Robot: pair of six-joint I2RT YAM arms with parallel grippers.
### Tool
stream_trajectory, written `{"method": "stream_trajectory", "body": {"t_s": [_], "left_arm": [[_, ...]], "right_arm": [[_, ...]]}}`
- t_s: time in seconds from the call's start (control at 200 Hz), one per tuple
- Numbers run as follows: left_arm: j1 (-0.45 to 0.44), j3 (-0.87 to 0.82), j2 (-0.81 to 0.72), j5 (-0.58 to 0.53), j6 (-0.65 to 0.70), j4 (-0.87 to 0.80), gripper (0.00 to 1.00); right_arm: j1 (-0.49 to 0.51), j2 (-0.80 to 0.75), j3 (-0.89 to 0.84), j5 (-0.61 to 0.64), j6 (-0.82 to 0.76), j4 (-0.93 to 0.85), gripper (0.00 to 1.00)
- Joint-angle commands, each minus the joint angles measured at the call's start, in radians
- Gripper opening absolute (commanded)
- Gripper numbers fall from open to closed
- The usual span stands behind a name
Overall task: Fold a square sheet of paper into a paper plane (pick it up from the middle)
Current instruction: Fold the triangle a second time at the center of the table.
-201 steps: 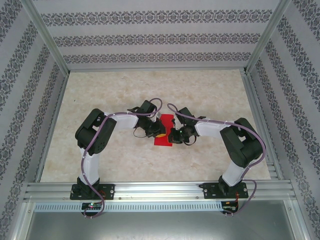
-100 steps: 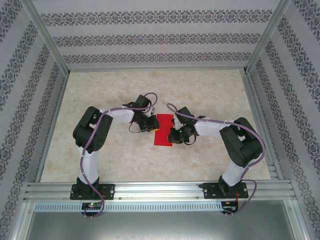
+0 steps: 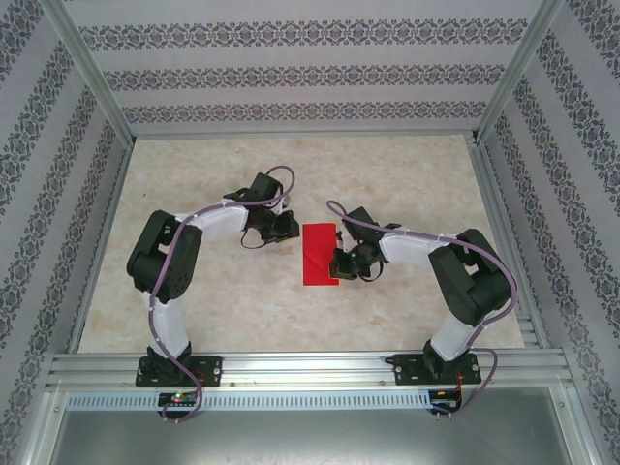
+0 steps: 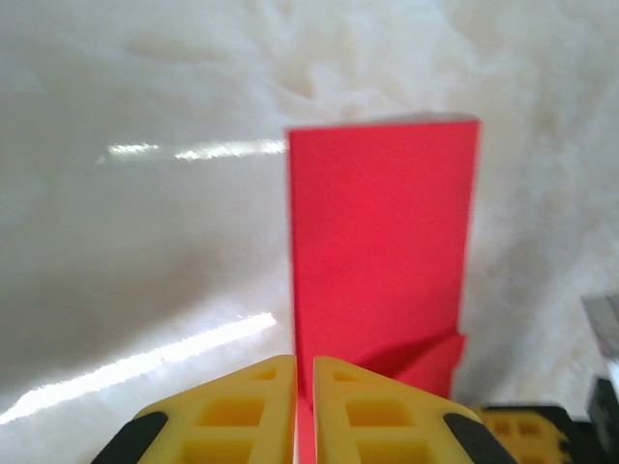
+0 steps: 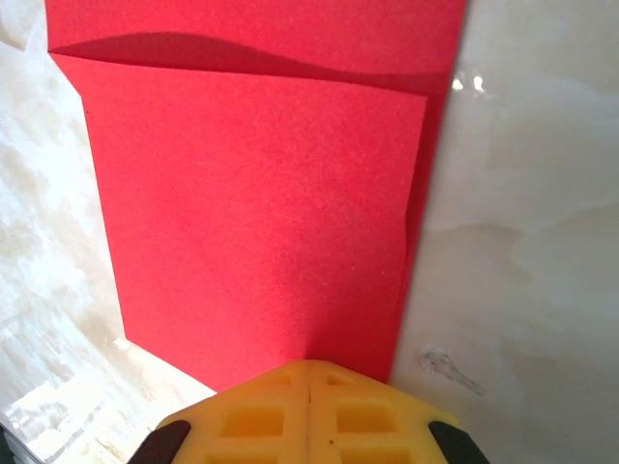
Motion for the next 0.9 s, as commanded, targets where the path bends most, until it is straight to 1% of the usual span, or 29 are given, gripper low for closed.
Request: {"method": "stream_trajectory", "body": {"t_s": [0.0, 0.175, 0.46, 0.629, 0.799, 0.894], "left_arm": [[-0.035, -0.07, -0.063, 0.086, -0.043, 0.129, 0.13], [-0.087, -0.111, -0.036, 0.085, -0.059, 0.169, 0.09], [-0.128, -0.065, 0.036, 0.092, -0.052, 0.164, 0.05], [-0.133, -0.064, 0.062, 0.041, -0.042, 0.136, 0.03], [-0.134, -0.061, 0.071, -0.023, -0.058, 0.13, 0.03], [-0.133, -0.058, 0.073, -0.04, -0.062, 0.115, 0.03]], "right_arm": [[-0.004, -0.015, 0.0, 0.041, 0.025, -0.05, 0.03], [-0.003, -0.02, 0.019, 0.032, 0.027, -0.039, 0.02], [-0.002, -0.013, 0.006, 0.03, 0.034, -0.029, 0.02], [-0.002, -0.018, 0.003, 0.031, 0.03, -0.031, 0.02], [-0.002, -0.022, 0.009, 0.028, 0.012, -0.038, 0.02], [-0.002, -0.03, 0.019, 0.022, -0.004, -0.041, 0.02]]}}
